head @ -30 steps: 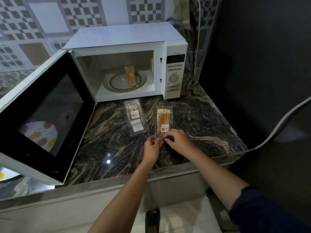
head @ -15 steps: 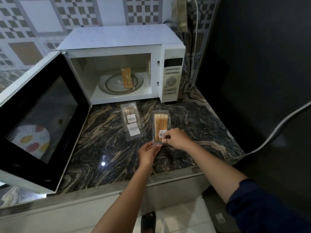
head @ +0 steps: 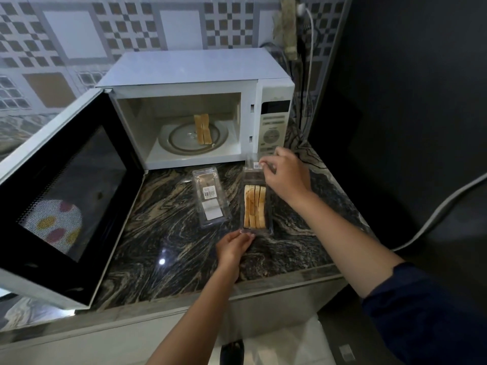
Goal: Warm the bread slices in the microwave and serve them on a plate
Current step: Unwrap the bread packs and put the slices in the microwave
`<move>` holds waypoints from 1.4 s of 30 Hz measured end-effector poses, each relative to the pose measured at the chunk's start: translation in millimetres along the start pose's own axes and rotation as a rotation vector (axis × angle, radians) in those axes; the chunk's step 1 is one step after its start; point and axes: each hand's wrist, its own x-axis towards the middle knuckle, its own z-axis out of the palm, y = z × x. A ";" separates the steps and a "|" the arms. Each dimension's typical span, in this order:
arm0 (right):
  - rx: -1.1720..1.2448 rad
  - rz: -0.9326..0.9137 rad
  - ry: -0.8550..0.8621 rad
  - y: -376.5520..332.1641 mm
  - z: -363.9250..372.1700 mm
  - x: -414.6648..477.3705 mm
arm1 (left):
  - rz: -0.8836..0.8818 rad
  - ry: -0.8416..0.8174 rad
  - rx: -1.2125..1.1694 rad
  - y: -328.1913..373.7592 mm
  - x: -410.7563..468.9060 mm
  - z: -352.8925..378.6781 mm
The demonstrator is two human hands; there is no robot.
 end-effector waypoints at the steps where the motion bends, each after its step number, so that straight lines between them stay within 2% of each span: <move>1: -0.004 0.005 0.038 -0.7 2.2 0.2 | -0.016 -0.003 -0.023 1.4 0.5 -0.3; 5: 0.082 -0.030 0.122 -0.1 12.6 -3.9 | -0.035 -0.043 -0.042 7.3 0.1 -0.7; 8: 0.191 0.021 0.161 1.7 21.2 -7.1 | -0.016 -0.070 -0.019 8.6 1.2 -2.8; 10: 0.200 0.065 0.126 1.8 26.5 -7.6 | -0.013 -0.071 -0.009 8.7 2.5 -4.5; 12: 0.170 0.152 0.005 0.6 31.6 -8.5 | -0.009 -0.065 0.007 9.0 3.1 -5.6; 17: 0.067 0.543 -0.369 -4.9 46.4 -5.9 | -0.014 -0.041 0.020 12.9 1.9 -4.7; 20: 0.056 0.615 -0.540 -8.8 53.0 -0.2 | -0.030 -0.026 0.010 14.0 1.2 -2.2; 26: 0.214 0.747 -0.781 -14.3 74.2 3.4 | -0.071 -0.020 -0.047 15.0 -2.7 4.8; 38: 0.153 0.829 -0.737 -12.8 79.7 5.8 | -0.140 0.031 -0.158 15.8 -4.2 16.7; 42: 0.190 0.786 -0.610 -8.8 66.6 10.5 | -0.146 0.066 -0.126 14.8 -5.8 21.0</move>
